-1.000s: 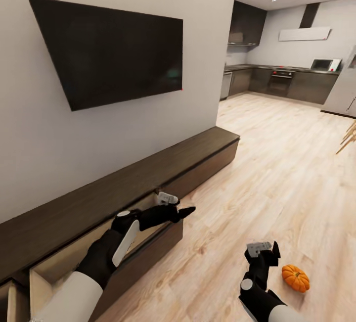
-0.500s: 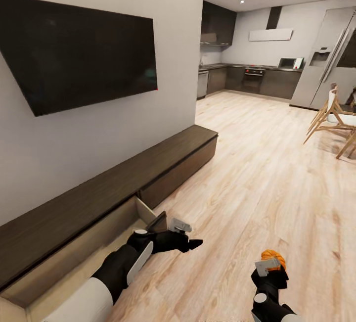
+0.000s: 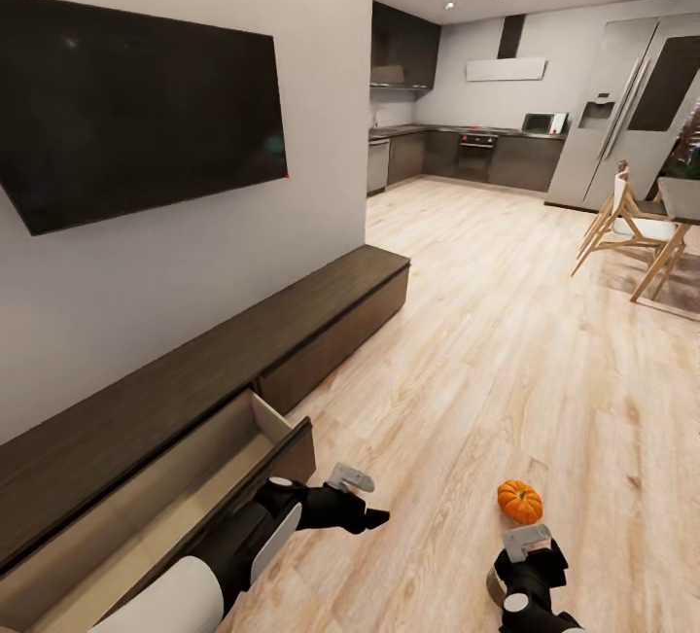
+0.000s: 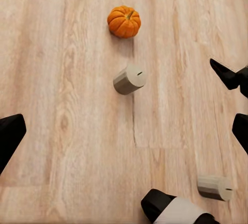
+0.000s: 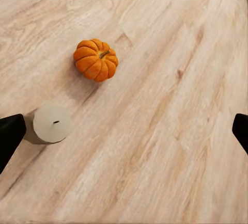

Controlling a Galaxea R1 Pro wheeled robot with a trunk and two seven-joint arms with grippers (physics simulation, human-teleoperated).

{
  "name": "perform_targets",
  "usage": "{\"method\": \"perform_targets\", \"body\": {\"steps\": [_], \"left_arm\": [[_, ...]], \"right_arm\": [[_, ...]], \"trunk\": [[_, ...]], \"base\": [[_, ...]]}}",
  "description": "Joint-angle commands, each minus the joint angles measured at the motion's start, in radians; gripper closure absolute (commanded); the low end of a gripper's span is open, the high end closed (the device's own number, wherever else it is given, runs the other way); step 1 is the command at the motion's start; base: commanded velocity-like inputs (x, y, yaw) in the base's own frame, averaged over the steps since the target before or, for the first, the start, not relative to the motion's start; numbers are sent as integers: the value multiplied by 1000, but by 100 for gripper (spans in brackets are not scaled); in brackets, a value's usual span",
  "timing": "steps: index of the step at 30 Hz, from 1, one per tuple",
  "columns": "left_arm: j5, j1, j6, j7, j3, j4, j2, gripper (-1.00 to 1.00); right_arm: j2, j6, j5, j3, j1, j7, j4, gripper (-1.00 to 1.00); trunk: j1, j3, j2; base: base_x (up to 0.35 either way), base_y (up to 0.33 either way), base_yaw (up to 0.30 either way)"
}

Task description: Place each of the two pumpkins and all three candles from the living room inside a cabinet in the living room (use any cabinet), then make sure every cabinet is closed, and position the cauldron so it is next to a table in the living room.

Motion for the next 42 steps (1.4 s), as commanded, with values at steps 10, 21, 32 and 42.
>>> {"method": "perform_targets", "body": {"steps": [10, 21, 32, 42], "left_arm": [[1, 1, -3, 11, 0, 110, -3, -100], [2, 1, -91, 45, 0, 311, -8, -100], [3, 5, -124, 46, 2, 441, -5, -100], [5, 33, -285, 47, 5, 606, 0, -100]], "right_arm": [[2, 0, -2, 0, 18, 86, 16, -100], [6, -3, -8, -1, 83, 121, 29, -100], [6, -2, -10, -3, 111, 197, 32, -100], [7, -2, -9, -3, 132, 210, 37, -100]], "trunk": [[0, 0, 0], [0, -3, 0], [0, -3, 0], [0, -3, 0]], "base": [[0, 0, 0], [0, 0, -159], [0, 0, -283], [0, 0, -285]]}}
